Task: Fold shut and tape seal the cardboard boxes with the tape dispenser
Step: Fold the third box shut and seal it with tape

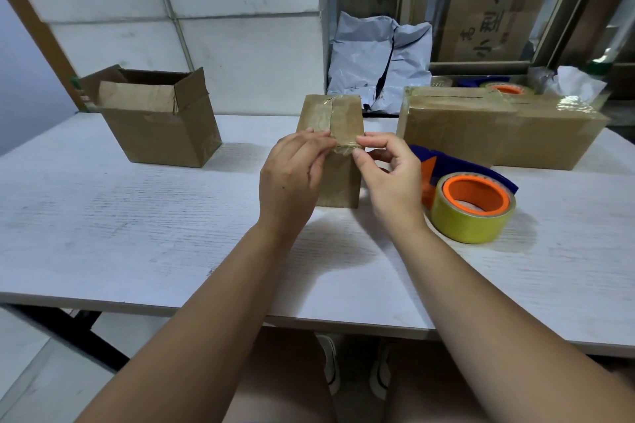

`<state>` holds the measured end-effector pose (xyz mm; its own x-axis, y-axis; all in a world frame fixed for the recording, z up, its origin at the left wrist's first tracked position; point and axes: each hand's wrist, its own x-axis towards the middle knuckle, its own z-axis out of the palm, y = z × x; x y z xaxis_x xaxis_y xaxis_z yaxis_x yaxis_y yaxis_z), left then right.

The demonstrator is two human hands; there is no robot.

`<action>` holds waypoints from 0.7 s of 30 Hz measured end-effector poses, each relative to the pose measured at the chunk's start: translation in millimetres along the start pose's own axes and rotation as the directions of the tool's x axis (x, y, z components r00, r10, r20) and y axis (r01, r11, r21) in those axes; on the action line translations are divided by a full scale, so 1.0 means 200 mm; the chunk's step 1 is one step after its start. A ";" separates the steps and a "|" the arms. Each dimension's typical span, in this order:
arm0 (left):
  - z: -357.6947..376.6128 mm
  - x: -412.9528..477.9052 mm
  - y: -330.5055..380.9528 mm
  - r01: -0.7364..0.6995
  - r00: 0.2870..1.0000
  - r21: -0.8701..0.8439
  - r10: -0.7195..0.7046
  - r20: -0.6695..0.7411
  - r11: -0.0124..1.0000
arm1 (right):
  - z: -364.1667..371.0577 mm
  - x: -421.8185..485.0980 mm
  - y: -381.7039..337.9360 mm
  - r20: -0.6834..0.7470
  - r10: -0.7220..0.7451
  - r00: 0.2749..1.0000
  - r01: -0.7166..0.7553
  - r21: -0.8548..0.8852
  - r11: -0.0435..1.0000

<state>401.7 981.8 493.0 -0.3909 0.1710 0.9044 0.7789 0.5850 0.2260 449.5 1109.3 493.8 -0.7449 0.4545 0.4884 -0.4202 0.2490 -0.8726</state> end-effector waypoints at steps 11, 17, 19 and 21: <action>0.00 0.00 0.01 0.033 0.999 -0.031 -0.033 0.009 0.999 | 0.01 0.02 0.00 0.024 0.040 0.999 -0.041 0.035 0.999; 0.00 -0.01 0.03 0.015 0.996 -0.019 -0.013 0.088 1.000 | 0.01 0.00 0.01 0.012 0.038 0.999 -0.039 0.089 0.995; -0.01 -0.01 0.03 0.018 0.995 -0.040 -0.013 0.101 0.999 | 0.01 0.00 0.01 0.013 0.032 0.999 -0.032 0.060 0.998; -0.02 -0.02 0.04 0.015 0.995 -0.056 -0.009 0.097 0.998 | 0.03 0.00 0.01 0.002 0.016 1.000 -0.016 0.021 1.000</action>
<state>410.8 982.6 492.6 -0.4439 0.2415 0.8629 0.7992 0.5422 0.2594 445.6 1105.5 492.7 -0.7526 0.4562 0.4748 -0.4194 0.2237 -0.8798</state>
